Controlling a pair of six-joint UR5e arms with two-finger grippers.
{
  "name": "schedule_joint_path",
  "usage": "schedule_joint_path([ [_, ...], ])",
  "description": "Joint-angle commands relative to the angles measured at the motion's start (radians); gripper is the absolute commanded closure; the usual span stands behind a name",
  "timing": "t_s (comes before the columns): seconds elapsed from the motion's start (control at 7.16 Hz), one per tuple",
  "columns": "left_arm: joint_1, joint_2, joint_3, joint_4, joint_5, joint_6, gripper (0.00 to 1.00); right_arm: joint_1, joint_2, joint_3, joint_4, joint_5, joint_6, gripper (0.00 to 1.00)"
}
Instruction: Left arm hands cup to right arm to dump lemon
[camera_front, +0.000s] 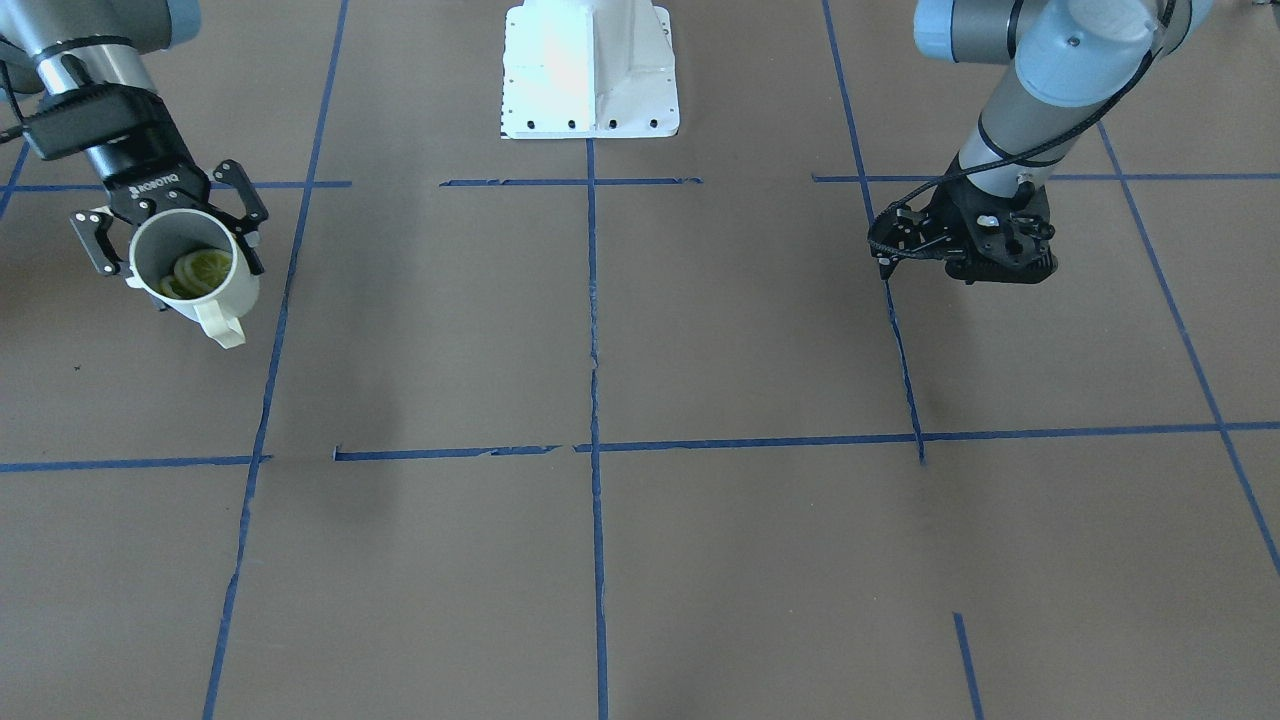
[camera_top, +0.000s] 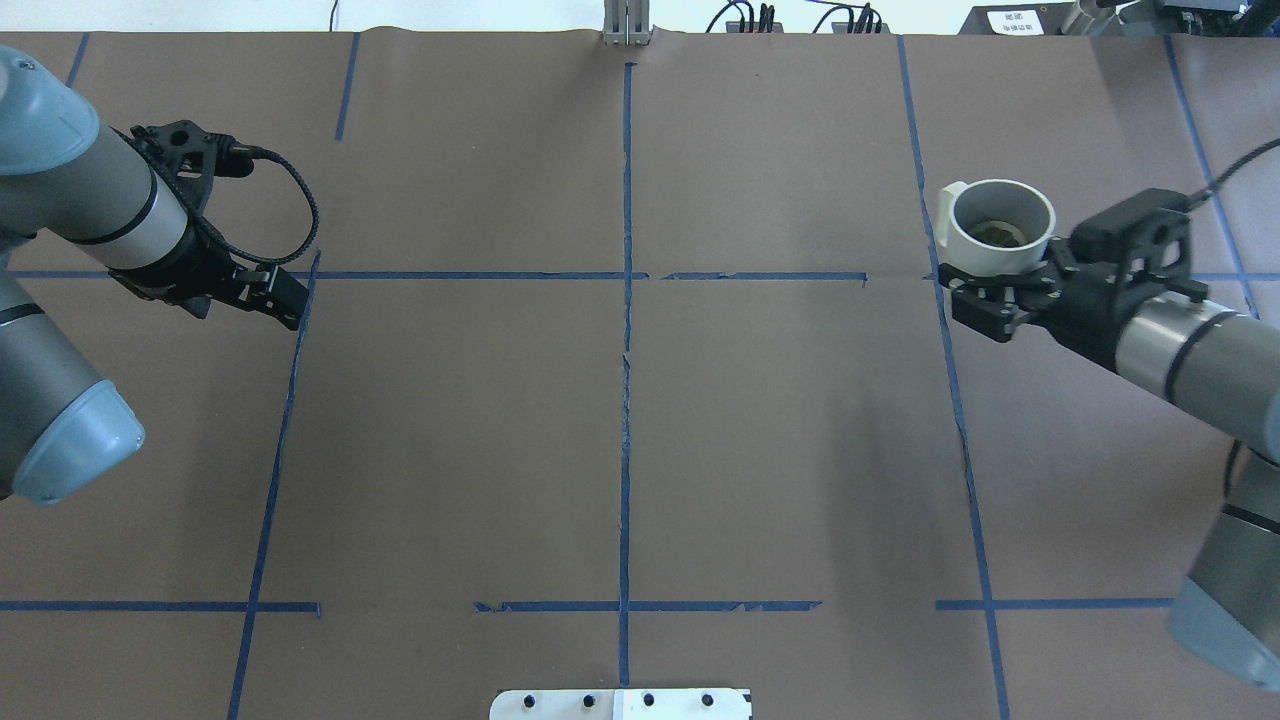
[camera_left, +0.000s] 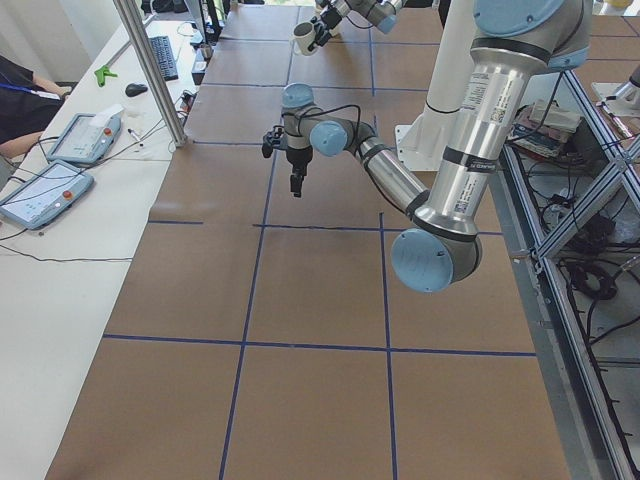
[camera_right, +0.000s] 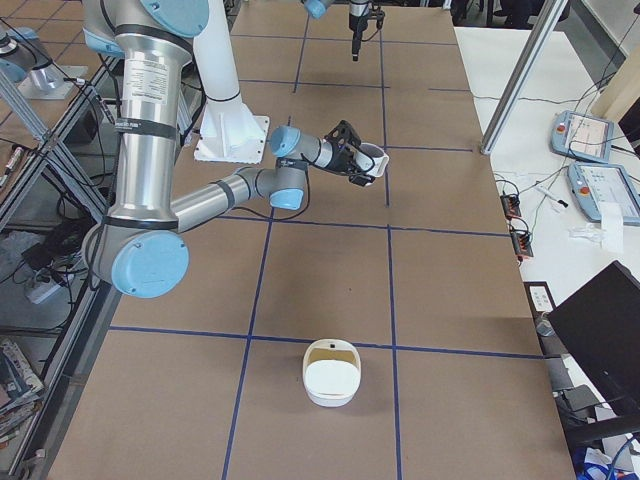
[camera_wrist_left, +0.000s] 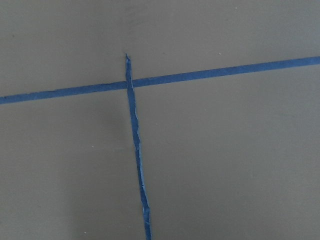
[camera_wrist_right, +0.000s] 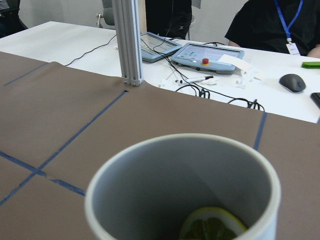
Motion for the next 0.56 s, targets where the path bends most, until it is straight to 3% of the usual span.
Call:
schedule_joint_path([
  [0.0, 0.003, -0.004, 0.006, -0.001, -0.009, -0.083, 0.00, 0.027, -0.214, -0.010, 0.255, 0.009, 0.019, 0.93],
  [0.14, 0.003, -0.004, 0.002, -0.001, -0.048, -0.135, 0.00, 0.037, -0.269, -0.076, 0.388, 0.010, 0.019, 0.93],
  [0.42, 0.003, -0.005, -0.004, -0.001, -0.095, -0.150, 0.00, 0.041, -0.302, -0.356, 0.771, 0.012, 0.107, 0.93],
])
